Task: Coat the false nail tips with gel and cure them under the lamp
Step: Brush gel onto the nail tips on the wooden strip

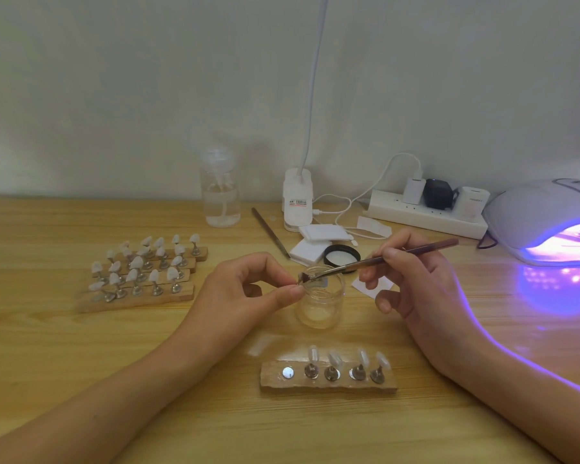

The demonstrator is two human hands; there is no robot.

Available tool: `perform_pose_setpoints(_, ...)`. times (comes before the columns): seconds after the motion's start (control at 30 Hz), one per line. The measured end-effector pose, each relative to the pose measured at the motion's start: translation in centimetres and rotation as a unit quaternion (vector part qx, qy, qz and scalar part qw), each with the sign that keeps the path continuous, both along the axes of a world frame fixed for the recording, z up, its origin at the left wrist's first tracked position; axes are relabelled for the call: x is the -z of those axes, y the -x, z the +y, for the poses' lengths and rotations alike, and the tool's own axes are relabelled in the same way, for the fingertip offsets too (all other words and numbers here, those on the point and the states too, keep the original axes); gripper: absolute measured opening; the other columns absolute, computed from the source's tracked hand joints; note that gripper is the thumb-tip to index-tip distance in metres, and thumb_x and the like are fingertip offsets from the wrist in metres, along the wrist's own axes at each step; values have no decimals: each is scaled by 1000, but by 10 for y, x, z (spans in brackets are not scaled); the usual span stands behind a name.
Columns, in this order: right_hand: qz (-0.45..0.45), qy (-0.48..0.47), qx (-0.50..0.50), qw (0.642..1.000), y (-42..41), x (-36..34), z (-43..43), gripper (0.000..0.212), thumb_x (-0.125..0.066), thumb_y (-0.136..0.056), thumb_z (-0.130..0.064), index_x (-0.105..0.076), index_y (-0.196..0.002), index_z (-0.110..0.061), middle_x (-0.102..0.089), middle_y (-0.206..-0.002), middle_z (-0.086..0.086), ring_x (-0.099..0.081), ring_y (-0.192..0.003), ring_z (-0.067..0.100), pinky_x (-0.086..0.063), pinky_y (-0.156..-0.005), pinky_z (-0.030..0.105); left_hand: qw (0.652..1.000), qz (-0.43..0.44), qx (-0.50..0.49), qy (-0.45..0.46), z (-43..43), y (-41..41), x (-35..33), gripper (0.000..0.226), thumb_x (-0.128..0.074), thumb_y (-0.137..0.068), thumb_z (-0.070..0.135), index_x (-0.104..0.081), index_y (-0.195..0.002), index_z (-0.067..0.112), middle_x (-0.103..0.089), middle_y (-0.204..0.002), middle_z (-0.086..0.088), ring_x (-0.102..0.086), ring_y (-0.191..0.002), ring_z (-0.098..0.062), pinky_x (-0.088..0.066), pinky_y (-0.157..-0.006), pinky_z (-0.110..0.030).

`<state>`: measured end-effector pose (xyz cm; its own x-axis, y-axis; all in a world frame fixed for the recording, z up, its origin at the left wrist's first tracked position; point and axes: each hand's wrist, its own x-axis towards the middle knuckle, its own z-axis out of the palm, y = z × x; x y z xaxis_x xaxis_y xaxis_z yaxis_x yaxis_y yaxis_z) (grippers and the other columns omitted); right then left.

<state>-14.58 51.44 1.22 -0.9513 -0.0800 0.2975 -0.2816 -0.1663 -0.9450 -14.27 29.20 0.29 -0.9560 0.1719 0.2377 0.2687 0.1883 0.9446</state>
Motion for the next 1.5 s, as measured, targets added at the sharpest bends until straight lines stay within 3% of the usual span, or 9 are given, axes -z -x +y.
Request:
perform_pose_setpoints(0.1,-4,-3,22,1000,2,3,3,35,-50,-98,-9,-62,-70,-25,-65,-69,4,-62,-67,13,-42,-43,20,1000,3,1,-1,0,0,0,23,-76,-62,47,-70,-72,27,-72,-78,14,-38,-51,-6,-37,-53,-9)
perform_pose_setpoints(0.53,31,42,109,993,14,3,23,20,-53,-78,-14,-54,-59,-20,-51,-57,2,-49,-53,9,-30,-37,20,1000,12,-4,13,0,0,0,22,-77,-64,45,-69,-73,27,-73,-83,13,-38,-47,-2,-37,-50,-9)
perform_pose_setpoints(0.7,79,79,34,993,20,2,27,23,-45,-80,-7,-58,-67,-20,-58,-67,1,-55,-58,11,-37,-40,20,1000,14,-7,18,0,0,1,21,-77,-65,45,-68,-74,27,-74,-91,12,-37,-48,-2,-38,-52,-9)
perform_pose_setpoints(0.93,172,-9,-21,985,21,-1,32,23,-45,-75,-2,-57,-72,-20,-57,-69,3,-52,-59,17,-41,-44,22,1000,12,-7,20,0,-1,1,18,-76,-65,46,-68,-72,31,-75,-96,13,-38,-47,1,-39,-54,-8)
perform_pose_setpoints(1.1,155,22,-7,988,24,-2,36,26,-37,-74,1,-54,-67,-17,-54,-63,3,-47,-54,17,-42,-43,24,1000,13,-10,19,1,-1,0,15,-77,-66,43,-68,-71,31,-74,-92,12,-38,-48,-1,-39,-53,-8)
perform_pose_setpoints(1.23,74,97,18,992,26,0,34,21,-42,-81,-10,-53,-67,-19,-54,-64,0,-49,-56,11,-38,-42,20,1000,24,-7,5,0,-2,-1,24,-74,-63,50,-68,-74,30,-67,-72,16,-38,-50,-2,-37,-50,-10)
perform_pose_setpoints(1.3,32,105,29,994,25,3,32,23,-47,-89,-13,-53,-69,-21,-54,-63,-1,-47,-53,9,-34,-41,17,999,30,-14,-9,-2,-1,-1,22,-74,-64,47,-68,-75,30,-62,-66,10,-39,-51,-3,-36,-49,-12)
perform_pose_setpoints(1.4,-10,113,23,993,22,4,27,23,-54,-92,-19,-53,-69,-22,-52,-61,-1,-43,-48,7,-31,-38,15,999,34,-21,-27,-3,1,-1,21,-75,-63,44,-70,-75,28,-59,-78,-26,-38,-53,-10,-35,-50,-15)
perform_pose_setpoints(1.5,-26,115,-4,993,19,4,22,19,-57,-87,-23,-55,-68,-23,-52,-62,-1,-43,-47,6,-33,-38,15,998,40,-16,-36,-4,-1,-2,20,-77,-62,43,-72,-75,28,-58,-77,-28,-39,-52,-9,-38,-50,-15)
